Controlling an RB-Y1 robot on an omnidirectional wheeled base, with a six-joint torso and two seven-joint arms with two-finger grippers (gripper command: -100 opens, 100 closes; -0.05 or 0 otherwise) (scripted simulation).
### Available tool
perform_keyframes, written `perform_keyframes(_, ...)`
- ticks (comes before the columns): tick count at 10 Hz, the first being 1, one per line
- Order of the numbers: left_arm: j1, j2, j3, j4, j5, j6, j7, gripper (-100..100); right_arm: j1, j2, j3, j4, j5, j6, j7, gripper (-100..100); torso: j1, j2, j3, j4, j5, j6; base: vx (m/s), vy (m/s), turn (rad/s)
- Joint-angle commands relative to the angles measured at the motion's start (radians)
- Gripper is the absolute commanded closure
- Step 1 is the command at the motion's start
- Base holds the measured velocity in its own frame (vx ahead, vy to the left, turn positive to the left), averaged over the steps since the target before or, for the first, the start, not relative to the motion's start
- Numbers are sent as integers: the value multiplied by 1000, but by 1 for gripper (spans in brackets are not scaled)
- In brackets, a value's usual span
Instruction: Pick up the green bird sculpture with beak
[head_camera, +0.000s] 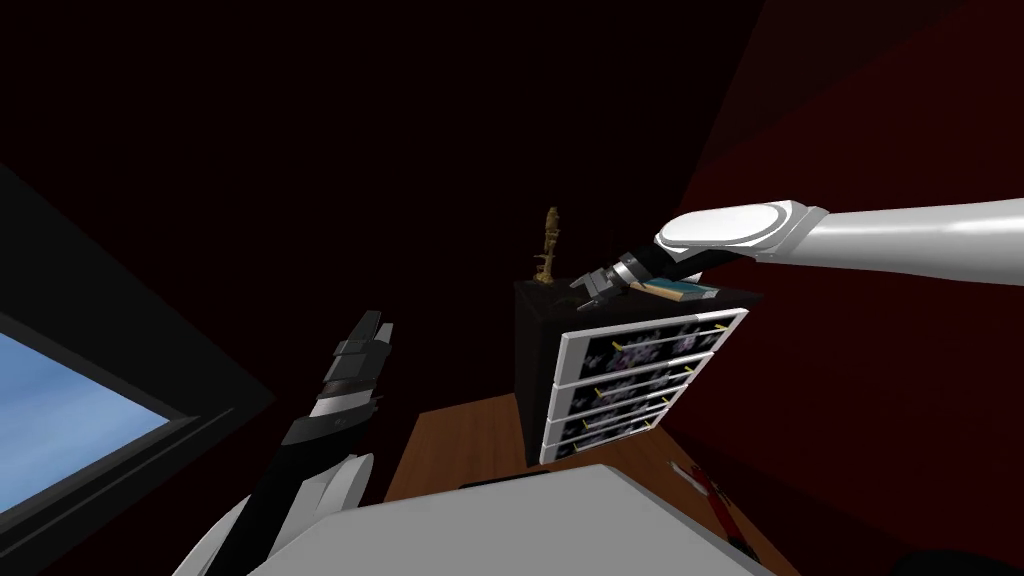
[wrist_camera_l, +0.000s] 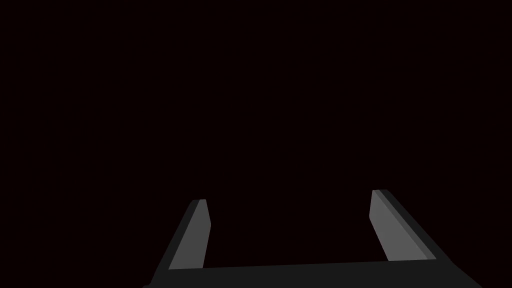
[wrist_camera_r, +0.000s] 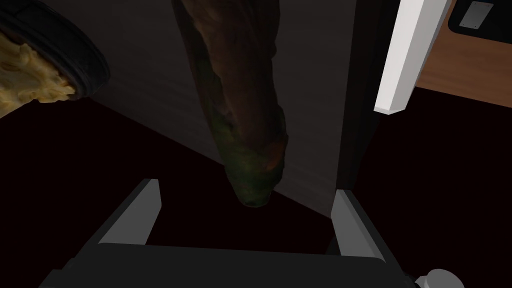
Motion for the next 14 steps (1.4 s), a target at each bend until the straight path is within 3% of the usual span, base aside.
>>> perform_keyframes(1, 0, 0, 0, 0, 0, 0, 0, 0, 0, 0, 0, 0, 0, 0, 0, 0, 0, 0, 0, 0, 0, 0, 0, 0, 0)
perform_keyframes(2, 0, 0, 0, 0, 0, 0, 0, 0, 13, -14, 13, 40, -39, -22, 50, -100, -1, 1, 1, 0, 0, 0, 37, 49, -118)
perform_keyframes(3, 0, 0, 0, 0, 0, 0, 0, 0, 13, -14, 13, 40, -39, -22, 58, -100, 1, 0, 0, 0, 0, 1, 23, 68, -76)
perform_keyframes(4, 0, 0, 0, 0, 0, 0, 0, 0, 26, -29, 26, 81, -77, -44, 95, -100, 2, 0, 0, 0, 0, 0, 42, 76, -113)
perform_keyframes(7, 0, 0, 0, 0, 0, 0, 0, 0, 40, -44, 40, 121, -116, -67, 173, -100, 3, 0, 0, 0, 1, 0, 30, 74, -77)
perform_keyframes(10, 0, 0, 0, 0, 0, 0, 0, 0, 66, -73, 66, 202, -193, -111, 260, -100, 3, -1, 0, 0, 1, 0, 31, 73, -95)
perform_keyframes(11, 0, 0, 0, 0, 0, 0, 0, 0, 66, -73, 66, 202, -193, -111, 286, -100, 3, 0, 0, 0, 1, 0, 27, 77, -65)
perform_keyframes(14, 0, 0, 0, 0, 0, 0, 0, 0, 93, -102, 93, 283, -270, -156, 371, -100, 3, 0, 0, 0, 1, 0, 28, 81, -94)
